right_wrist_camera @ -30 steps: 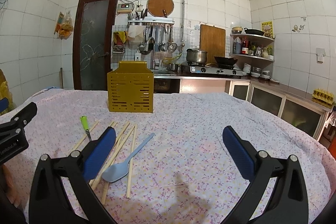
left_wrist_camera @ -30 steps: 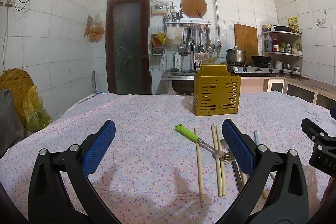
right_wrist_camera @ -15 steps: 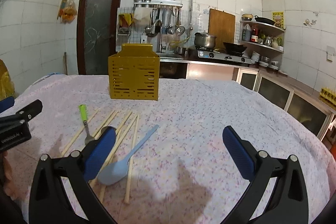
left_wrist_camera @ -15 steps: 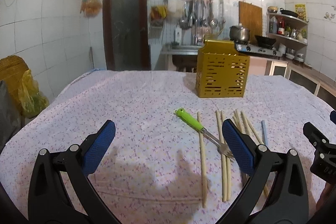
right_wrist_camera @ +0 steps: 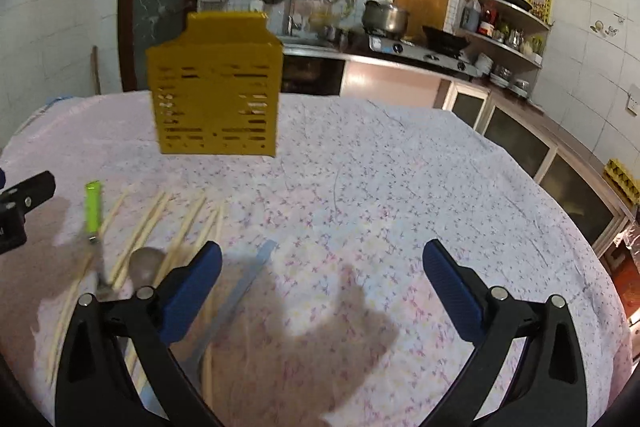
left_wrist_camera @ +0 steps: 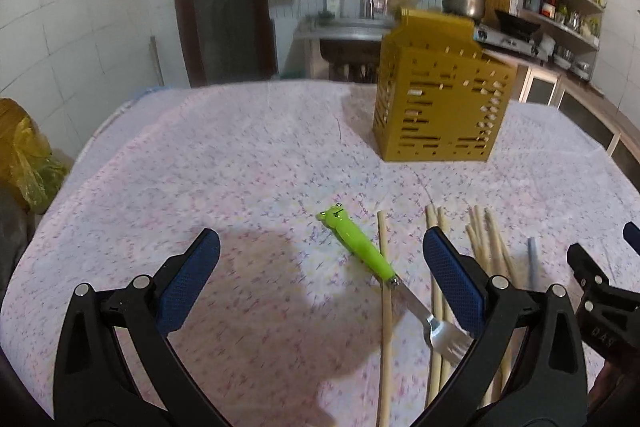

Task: Organize utensils
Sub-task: 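Close the left tool on the green frog fork while the right tool grasps the blue spoon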

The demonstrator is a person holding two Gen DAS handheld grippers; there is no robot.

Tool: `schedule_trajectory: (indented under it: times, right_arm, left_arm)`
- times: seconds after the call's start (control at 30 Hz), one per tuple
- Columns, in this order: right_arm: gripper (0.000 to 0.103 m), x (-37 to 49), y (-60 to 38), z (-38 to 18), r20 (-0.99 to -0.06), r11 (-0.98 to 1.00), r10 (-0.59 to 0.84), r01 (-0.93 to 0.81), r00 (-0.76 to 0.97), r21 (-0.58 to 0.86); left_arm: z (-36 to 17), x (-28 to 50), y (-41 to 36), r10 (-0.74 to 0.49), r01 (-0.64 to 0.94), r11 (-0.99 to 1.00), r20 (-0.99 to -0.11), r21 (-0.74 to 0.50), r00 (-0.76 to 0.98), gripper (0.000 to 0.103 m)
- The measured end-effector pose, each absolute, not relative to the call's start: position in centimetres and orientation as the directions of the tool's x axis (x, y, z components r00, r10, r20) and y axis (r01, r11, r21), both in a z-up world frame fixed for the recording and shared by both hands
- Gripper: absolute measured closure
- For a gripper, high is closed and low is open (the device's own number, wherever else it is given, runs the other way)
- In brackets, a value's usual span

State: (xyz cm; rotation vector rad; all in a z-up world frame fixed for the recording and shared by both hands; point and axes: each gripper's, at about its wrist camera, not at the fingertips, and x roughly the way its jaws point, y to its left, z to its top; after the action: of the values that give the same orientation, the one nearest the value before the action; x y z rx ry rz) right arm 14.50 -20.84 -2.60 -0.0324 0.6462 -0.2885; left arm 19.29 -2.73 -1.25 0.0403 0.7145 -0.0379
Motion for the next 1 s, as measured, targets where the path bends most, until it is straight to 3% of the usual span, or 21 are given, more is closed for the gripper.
schedule_trajectory:
  times: [0.1, 0.27, 0.4, 0.63, 0.77, 0.93, 1.0]
  right_arm:
    - [0.022, 16.5, -21.3, -3.7, -0.641, 0.958, -0.271, 0.267, 0.718, -0.107]
    - [0.027, 18.3, -21.1, -5.2, -0.704, 0.962, -0.241, 0.261, 0.668, -0.082]
    - [0.027, 18.9, -21.1, -5.9, -0.725, 0.961, -0.235, 0.268, 0.647, -0.072]
    - [0.027, 19.2, -21.4, -6.7, -0.76, 0.959, -0.206, 0.28, 0.616, -0.033]
    - [0.027, 19.4, -21.5, -6.7, -0.766, 0.956, -0.211, 0.292, 0.607, -0.032]
    - [0.038, 19.8, -21.8, -6.7, -0.781, 0.949, -0.18, 0.314, 0.597, 0.021]
    - [0.05, 20.0, -21.3, -6.6, -0.781, 0.951, -0.18, 0.31, 0.597, 0.017]
  left_arm:
    - [-2.1, 20.9, -3.0, -0.025, 0.047, 0.999, -0.698, 0.012, 0.716, 0.01]
    - [-3.3, 23.2, -3.1, -0.019, 0.025, 1.0, -0.746, -0.004, 0.665, 0.011]
    - [-3.9, 24.4, -3.1, -0.012, 0.005, 1.0, -0.773, -0.011, 0.635, 0.014]
    - [-5.6, 25.9, -3.1, -0.026, -0.019, 0.999, -0.833, -0.044, 0.552, 0.03]
    - [-6.5, 26.3, -3.4, -0.027, -0.028, 0.998, -0.846, -0.049, 0.532, 0.033]
    - [-6.4, 26.7, -3.6, -0.013, -0.024, 0.999, -0.841, -0.031, 0.541, 0.043]
    - [-6.3, 26.9, -3.5, -0.019, -0.023, 0.999, -0.842, -0.037, 0.538, 0.051]
